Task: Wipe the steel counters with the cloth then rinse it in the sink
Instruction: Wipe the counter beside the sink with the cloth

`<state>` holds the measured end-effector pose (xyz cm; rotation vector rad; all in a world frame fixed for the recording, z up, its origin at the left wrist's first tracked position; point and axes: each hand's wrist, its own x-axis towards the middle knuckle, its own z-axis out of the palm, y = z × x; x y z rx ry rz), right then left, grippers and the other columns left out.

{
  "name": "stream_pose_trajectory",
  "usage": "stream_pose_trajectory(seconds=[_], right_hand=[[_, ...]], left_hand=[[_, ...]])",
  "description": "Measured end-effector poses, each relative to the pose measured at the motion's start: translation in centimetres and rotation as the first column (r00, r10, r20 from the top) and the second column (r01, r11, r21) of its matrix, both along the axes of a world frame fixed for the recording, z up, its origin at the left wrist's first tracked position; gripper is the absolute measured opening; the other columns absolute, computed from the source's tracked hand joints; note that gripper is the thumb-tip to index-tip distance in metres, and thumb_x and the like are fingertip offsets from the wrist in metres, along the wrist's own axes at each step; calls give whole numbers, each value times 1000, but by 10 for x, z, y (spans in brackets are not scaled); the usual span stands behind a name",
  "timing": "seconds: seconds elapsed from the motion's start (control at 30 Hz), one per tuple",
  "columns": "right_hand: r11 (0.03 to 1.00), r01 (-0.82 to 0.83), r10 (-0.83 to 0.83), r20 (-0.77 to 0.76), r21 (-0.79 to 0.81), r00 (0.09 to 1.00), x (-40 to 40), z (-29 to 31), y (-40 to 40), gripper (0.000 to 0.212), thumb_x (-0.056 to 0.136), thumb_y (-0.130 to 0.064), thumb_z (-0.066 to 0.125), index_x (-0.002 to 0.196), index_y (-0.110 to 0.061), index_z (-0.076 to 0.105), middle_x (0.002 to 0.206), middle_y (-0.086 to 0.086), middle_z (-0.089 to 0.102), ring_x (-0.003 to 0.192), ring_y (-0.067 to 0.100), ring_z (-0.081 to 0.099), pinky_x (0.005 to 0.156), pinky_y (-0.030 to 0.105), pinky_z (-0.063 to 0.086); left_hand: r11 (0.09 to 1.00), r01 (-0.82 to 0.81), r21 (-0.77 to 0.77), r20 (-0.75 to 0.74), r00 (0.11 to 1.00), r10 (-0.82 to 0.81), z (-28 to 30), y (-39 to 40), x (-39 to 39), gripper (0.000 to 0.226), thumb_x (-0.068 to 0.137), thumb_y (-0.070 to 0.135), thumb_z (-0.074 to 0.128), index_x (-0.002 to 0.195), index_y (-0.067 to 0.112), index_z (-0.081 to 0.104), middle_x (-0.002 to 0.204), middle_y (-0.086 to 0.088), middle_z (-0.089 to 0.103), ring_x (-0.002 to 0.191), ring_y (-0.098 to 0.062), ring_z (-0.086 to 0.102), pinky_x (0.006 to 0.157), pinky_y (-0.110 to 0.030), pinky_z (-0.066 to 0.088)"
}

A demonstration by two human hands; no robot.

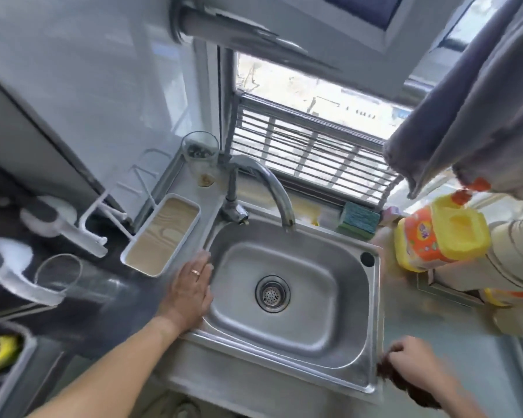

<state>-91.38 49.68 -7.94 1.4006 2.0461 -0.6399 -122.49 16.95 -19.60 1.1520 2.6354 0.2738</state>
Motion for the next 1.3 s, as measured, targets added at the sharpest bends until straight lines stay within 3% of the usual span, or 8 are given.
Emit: stream_pose_trajectory(seconds=[0.17,0.3,0.6,0.8,0.97,1.03,1.17,1.3], right_hand=[[994,36,-1,-316,103,949,-110,24,-4,34,85,-9,55,87,-34,78,78,-10,77,71,10,72,67,27,58],[994,101,-105,-549,-39,829,-188,16,-1,34,90,-2,51,97,-26,75,74,0,73,52,0,65,48,18,51],[928,10,165,-435,373,885,-288,-96,23,62,102,-34,42,160,-18,25,169,4,21,157,24,13,123,53,14],[909,23,231,-550,417,803,-324,-112,-8,68,99,-34,56,158,-14,30,167,4,27,155,20,21,123,45,18],[947,-315,196,-676,-56,710,-339,-159,-34,62,101,-66,30,149,-28,36,158,12,41,148,32,37,120,59,29],[934,-340,164,-717,-107,678,-348,-126,-39,40,104,-36,44,136,-14,58,140,20,58,132,36,53,111,56,40],[930,-366,244,-806,36,540,-333,-83,-5,33,88,1,63,99,-27,76,92,-10,73,85,9,66,79,28,55],[928,-126,350,-707,350,614,-273,-91,34,48,85,-7,57,132,-14,62,134,4,64,127,21,55,113,49,40]], left_hand=[[1000,0,-12,35,999,0,-19,-16,-8,84,90,39,42,163,14,10,171,-5,-6,158,-24,-3,124,-45,6],[998,6,62,42,999,-8,-26,-17,-9,80,86,37,45,161,21,25,172,-4,3,158,-25,5,125,-46,11],[992,-28,127,14,1000,27,-33,-13,-11,79,81,38,56,157,30,36,171,-1,12,157,-26,13,121,-53,22],[999,-18,50,-1,1000,18,-21,-7,-11,84,82,39,60,159,30,28,172,-4,7,158,-27,6,126,-45,7],[1000,-31,-6,-7,999,31,-12,-6,-10,84,82,39,64,159,32,30,172,-4,3,159,-26,3,128,-39,-2],[999,-34,-14,-8,999,34,-11,-5,-10,80,82,39,66,156,32,36,172,-3,2,159,-25,3,127,-41,1],[1000,-24,-10,3,1000,24,-11,-6,-10,63,81,39,64,143,35,55,172,-2,3,158,-25,4,125,-45,8],[1000,-10,30,-26,1000,11,-15,-7,-11,59,78,40,61,137,32,62,171,-3,10,158,-26,10,123,-46,14]])
